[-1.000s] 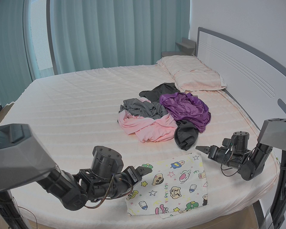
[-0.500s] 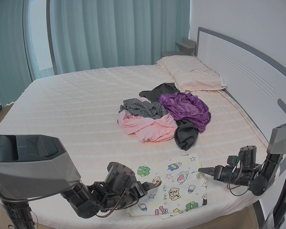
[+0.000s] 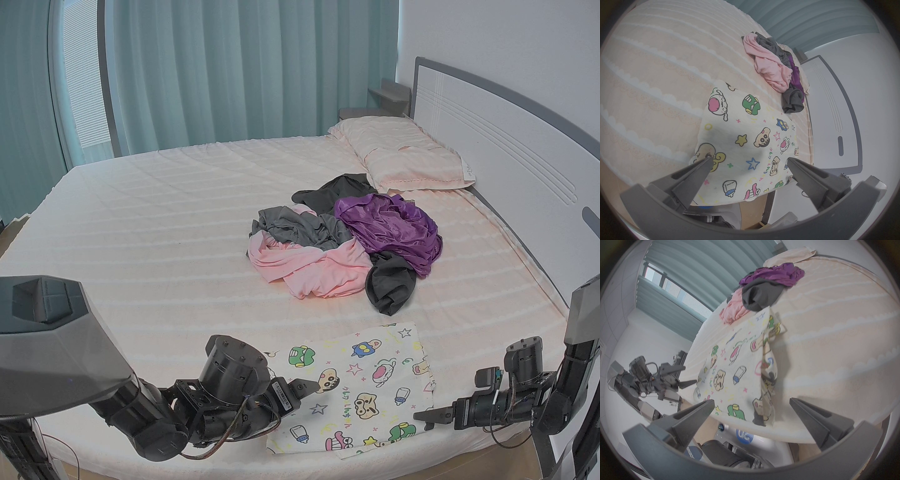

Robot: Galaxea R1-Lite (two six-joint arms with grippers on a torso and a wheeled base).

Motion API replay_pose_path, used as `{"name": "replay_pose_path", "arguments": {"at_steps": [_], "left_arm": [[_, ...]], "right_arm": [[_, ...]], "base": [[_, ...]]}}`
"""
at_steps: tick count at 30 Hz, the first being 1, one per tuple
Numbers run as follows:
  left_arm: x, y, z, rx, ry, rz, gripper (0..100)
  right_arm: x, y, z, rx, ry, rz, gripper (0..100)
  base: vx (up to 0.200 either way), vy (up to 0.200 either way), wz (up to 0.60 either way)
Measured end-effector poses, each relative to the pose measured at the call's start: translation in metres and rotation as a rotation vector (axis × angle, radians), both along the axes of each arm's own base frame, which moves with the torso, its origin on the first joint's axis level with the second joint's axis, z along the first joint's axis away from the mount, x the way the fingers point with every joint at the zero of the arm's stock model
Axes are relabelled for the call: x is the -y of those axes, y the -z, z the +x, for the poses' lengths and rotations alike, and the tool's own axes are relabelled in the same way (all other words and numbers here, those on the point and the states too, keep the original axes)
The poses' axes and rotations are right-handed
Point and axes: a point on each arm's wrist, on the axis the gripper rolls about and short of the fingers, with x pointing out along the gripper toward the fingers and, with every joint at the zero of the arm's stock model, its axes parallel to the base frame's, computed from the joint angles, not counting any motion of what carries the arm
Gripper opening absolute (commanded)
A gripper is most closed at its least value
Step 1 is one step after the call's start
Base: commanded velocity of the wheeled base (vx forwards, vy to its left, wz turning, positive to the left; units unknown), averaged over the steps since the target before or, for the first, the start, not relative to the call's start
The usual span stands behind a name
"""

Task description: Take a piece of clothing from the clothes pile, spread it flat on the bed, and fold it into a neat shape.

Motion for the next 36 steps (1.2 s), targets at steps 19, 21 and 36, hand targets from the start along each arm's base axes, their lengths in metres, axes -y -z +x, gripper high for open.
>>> {"name": "replay_pose_path", "arguments": {"at_steps": [19, 21, 36], "left_arm": [[0.002, 0.005, 0.003, -0.005, 0.002, 0.004, 100], [0.002, 0.005, 0.003, -0.008, 0.001, 0.006, 100], [0.002, 0.006, 0.003, -0.011, -0.002, 0.008, 100]], "right_arm": [[-0.005, 0.015, -0.008, -0.047, -0.07, -0.061, 0], [-0.004, 0.016, -0.009, -0.062, -0.071, -0.069, 0], [-0.003, 0.018, -0.011, -0.06, -0.067, -0.133, 100]], "base": [[0.0, 0.0, 0.0], [0.0, 0.0, 0.0], [0.0, 0.0, 0.0]]}}
